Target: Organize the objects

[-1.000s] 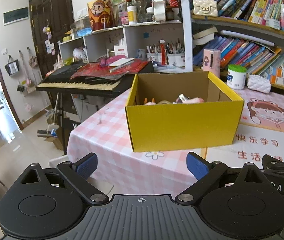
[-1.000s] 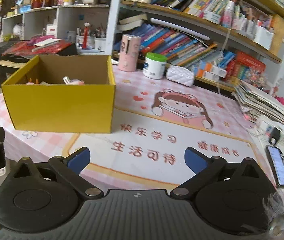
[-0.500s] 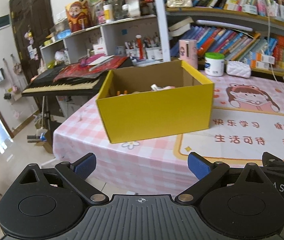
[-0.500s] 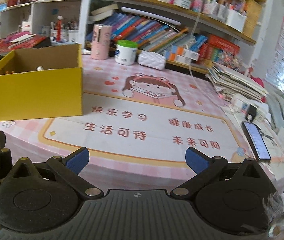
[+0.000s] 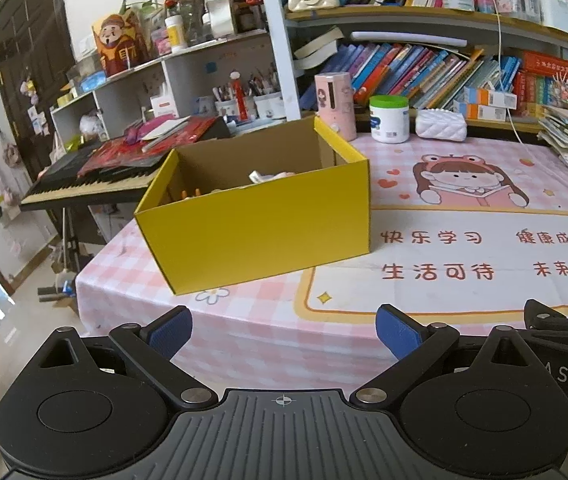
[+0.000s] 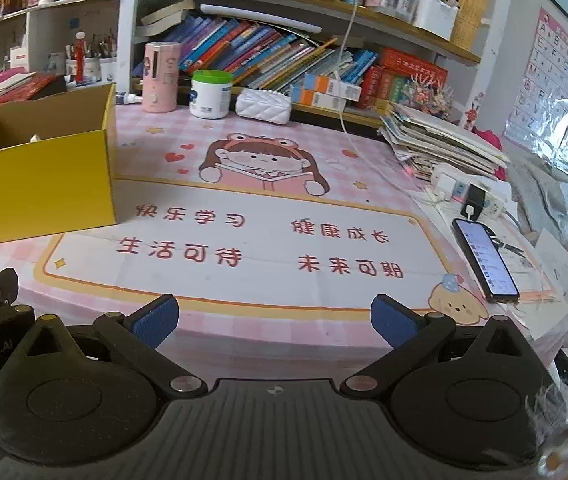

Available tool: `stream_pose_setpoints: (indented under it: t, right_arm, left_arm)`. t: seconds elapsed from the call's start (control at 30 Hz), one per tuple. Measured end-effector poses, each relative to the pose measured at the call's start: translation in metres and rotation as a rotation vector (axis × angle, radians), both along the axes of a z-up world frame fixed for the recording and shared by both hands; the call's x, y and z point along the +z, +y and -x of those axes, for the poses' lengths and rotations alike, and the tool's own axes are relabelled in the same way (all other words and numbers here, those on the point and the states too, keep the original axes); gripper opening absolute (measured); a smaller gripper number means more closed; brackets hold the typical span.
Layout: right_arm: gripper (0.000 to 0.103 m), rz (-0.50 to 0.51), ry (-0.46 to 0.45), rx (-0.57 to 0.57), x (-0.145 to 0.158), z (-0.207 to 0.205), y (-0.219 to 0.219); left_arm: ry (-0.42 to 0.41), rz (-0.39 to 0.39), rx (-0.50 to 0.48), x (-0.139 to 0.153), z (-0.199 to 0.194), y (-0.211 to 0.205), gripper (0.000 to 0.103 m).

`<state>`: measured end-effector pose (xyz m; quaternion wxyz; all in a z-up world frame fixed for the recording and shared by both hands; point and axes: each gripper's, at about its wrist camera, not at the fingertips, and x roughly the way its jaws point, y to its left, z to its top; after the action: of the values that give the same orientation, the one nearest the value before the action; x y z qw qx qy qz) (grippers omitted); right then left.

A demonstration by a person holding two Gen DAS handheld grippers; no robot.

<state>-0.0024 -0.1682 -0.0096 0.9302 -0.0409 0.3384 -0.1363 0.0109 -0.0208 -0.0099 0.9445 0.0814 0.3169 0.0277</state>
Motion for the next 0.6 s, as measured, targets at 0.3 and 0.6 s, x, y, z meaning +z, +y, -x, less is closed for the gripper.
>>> stream_pose_setpoints:
  t: [0.3, 0.6]
  right_arm:
    - [0.103, -0.022, 0.018, -0.043, -0.002, 0.003, -0.019]
    - [0.103, -0.038, 0.029, -0.068, -0.004, 0.006, -0.028]
  left_arm:
    - [0.02, -0.028, -0.017, -0.002, -0.001, -0.021, 0.1]
    - [0.031, -0.048, -0.028, -0.004, -0.001, -0.029, 0.1]
